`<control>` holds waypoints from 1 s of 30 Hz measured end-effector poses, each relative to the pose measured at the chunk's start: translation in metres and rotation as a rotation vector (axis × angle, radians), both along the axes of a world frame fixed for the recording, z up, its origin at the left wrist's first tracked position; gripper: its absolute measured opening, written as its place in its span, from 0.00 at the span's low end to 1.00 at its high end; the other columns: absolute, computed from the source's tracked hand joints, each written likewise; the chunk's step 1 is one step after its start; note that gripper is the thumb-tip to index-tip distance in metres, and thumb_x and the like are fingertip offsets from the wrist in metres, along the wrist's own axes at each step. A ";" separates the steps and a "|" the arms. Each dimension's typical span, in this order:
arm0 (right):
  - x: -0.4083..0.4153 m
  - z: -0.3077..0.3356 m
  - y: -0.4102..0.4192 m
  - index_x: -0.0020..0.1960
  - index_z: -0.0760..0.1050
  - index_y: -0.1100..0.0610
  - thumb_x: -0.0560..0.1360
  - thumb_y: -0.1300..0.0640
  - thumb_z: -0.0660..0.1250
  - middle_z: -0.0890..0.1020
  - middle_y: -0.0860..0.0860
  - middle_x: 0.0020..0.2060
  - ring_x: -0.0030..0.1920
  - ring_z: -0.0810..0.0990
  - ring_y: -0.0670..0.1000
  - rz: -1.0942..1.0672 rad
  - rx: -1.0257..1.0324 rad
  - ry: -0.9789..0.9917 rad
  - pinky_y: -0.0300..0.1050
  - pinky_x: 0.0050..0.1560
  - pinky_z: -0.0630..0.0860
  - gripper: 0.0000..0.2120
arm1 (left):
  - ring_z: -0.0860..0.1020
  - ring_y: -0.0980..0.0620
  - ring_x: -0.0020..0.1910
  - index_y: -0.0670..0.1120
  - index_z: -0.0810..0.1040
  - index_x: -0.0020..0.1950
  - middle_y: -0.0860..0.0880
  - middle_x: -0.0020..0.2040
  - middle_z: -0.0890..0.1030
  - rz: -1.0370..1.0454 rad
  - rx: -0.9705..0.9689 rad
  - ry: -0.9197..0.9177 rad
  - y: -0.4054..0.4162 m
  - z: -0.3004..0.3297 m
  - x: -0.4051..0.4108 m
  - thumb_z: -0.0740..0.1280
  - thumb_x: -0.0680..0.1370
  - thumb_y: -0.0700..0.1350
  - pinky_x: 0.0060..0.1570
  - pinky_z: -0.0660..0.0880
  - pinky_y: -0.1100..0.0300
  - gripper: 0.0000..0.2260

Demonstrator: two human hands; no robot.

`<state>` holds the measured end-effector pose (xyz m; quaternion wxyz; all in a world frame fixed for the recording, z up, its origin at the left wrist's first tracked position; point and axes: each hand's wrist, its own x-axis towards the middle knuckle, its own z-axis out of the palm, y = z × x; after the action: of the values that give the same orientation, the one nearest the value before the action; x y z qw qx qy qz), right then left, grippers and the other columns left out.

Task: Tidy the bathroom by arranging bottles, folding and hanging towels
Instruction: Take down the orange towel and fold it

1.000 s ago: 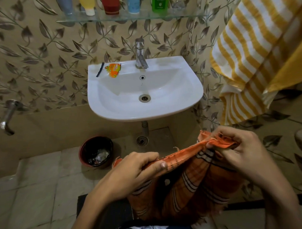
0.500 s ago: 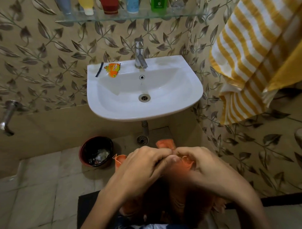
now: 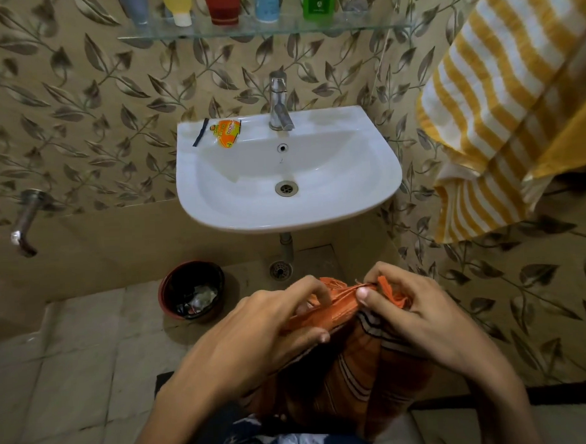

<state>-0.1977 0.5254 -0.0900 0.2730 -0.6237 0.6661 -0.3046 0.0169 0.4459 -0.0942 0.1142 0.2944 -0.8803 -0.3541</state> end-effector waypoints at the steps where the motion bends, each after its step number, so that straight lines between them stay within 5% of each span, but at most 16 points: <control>1: -0.002 -0.001 -0.001 0.43 0.72 0.50 0.75 0.41 0.60 0.78 0.54 0.35 0.35 0.76 0.53 -0.011 -0.004 0.008 0.55 0.41 0.74 0.13 | 0.75 0.62 0.40 0.66 0.66 0.53 0.60 0.43 0.77 -0.006 0.001 -0.002 0.001 0.002 0.001 0.61 0.74 0.62 0.37 0.73 0.60 0.09; 3: -0.006 -0.003 -0.002 0.43 0.72 0.51 0.75 0.42 0.61 0.78 0.54 0.35 0.35 0.76 0.52 -0.037 -0.011 0.025 0.53 0.41 0.74 0.12 | 0.76 0.60 0.42 0.63 0.69 0.51 0.58 0.44 0.78 -0.033 0.009 -0.007 0.000 0.006 0.003 0.63 0.77 0.53 0.39 0.75 0.56 0.05; 7: -0.007 -0.008 -0.005 0.42 0.72 0.50 0.75 0.42 0.61 0.78 0.54 0.34 0.35 0.77 0.52 -0.086 0.006 0.033 0.53 0.39 0.74 0.12 | 0.79 0.60 0.43 0.59 0.77 0.46 0.60 0.41 0.80 0.009 0.095 -0.033 -0.003 0.006 0.001 0.62 0.77 0.38 0.44 0.77 0.54 0.14; 9: -0.005 -0.012 -0.006 0.42 0.72 0.49 0.75 0.42 0.60 0.78 0.54 0.34 0.35 0.77 0.53 -0.111 0.010 0.030 0.54 0.39 0.75 0.12 | 0.81 0.56 0.43 0.58 0.79 0.46 0.58 0.43 0.82 0.058 0.252 -0.058 -0.004 0.006 -0.002 0.62 0.78 0.39 0.46 0.78 0.52 0.14; 11: -0.003 -0.015 -0.007 0.43 0.73 0.47 0.74 0.42 0.61 0.79 0.53 0.35 0.35 0.78 0.54 -0.148 0.019 0.008 0.50 0.37 0.75 0.10 | 0.82 0.58 0.38 0.54 0.81 0.47 0.56 0.40 0.84 0.109 0.484 -0.017 -0.006 0.004 -0.004 0.65 0.77 0.39 0.37 0.79 0.59 0.10; 15: -0.004 -0.025 -0.012 0.41 0.71 0.47 0.75 0.43 0.62 0.76 0.44 0.31 0.32 0.74 0.44 -0.344 0.093 -0.179 0.39 0.36 0.69 0.09 | 0.81 0.55 0.33 0.44 0.80 0.51 0.46 0.39 0.83 0.298 0.911 0.098 -0.007 -0.005 -0.006 0.68 0.73 0.32 0.29 0.75 0.67 0.11; 17: -0.002 -0.028 -0.016 0.44 0.69 0.48 0.78 0.52 0.60 0.76 0.45 0.36 0.35 0.74 0.43 -0.356 0.238 -0.369 0.40 0.39 0.70 0.04 | 0.82 0.52 0.35 0.41 0.78 0.55 0.45 0.39 0.83 0.409 1.057 0.151 -0.004 -0.013 -0.008 0.68 0.70 0.27 0.30 0.78 0.64 0.16; 21: 0.007 -0.033 -0.013 0.47 0.61 0.46 0.74 0.70 0.56 0.73 0.53 0.44 0.41 0.75 0.47 -0.176 0.402 -0.426 0.40 0.46 0.75 0.18 | 0.84 0.47 0.36 0.44 0.74 0.58 0.40 0.44 0.82 0.543 1.322 0.250 0.008 -0.025 -0.015 0.65 0.69 0.22 0.32 0.81 0.56 0.24; 23: 0.009 -0.035 -0.010 0.47 0.62 0.44 0.75 0.70 0.57 0.74 0.56 0.46 0.44 0.75 0.54 -0.140 0.367 -0.436 0.48 0.51 0.75 0.20 | 0.84 0.43 0.37 0.50 0.72 0.50 0.38 0.41 0.84 0.573 1.435 0.304 0.015 -0.028 -0.019 0.65 0.68 0.21 0.34 0.82 0.51 0.25; 27: 0.009 -0.035 -0.009 0.48 0.66 0.54 0.76 0.72 0.59 0.69 0.49 0.37 0.36 0.69 0.41 -0.071 0.159 -0.480 0.33 0.40 0.69 0.14 | 0.81 0.37 0.49 0.49 0.69 0.63 0.33 0.60 0.77 0.640 1.469 0.373 0.021 -0.031 -0.025 0.67 0.67 0.22 0.43 0.79 0.45 0.32; 30: 0.014 -0.036 -0.008 0.42 0.69 0.59 0.74 0.71 0.65 0.71 0.46 0.34 0.34 0.71 0.38 -0.040 0.062 -0.562 0.29 0.37 0.69 0.10 | 0.82 0.41 0.43 0.46 0.73 0.63 0.34 0.55 0.79 0.640 1.467 0.393 0.022 -0.027 -0.027 0.68 0.67 0.23 0.41 0.80 0.49 0.28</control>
<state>-0.1833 0.5174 -0.1256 0.4600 -0.4929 0.5852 -0.4505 -0.0105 0.4682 -0.1217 0.1401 0.4635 -0.2629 -0.8345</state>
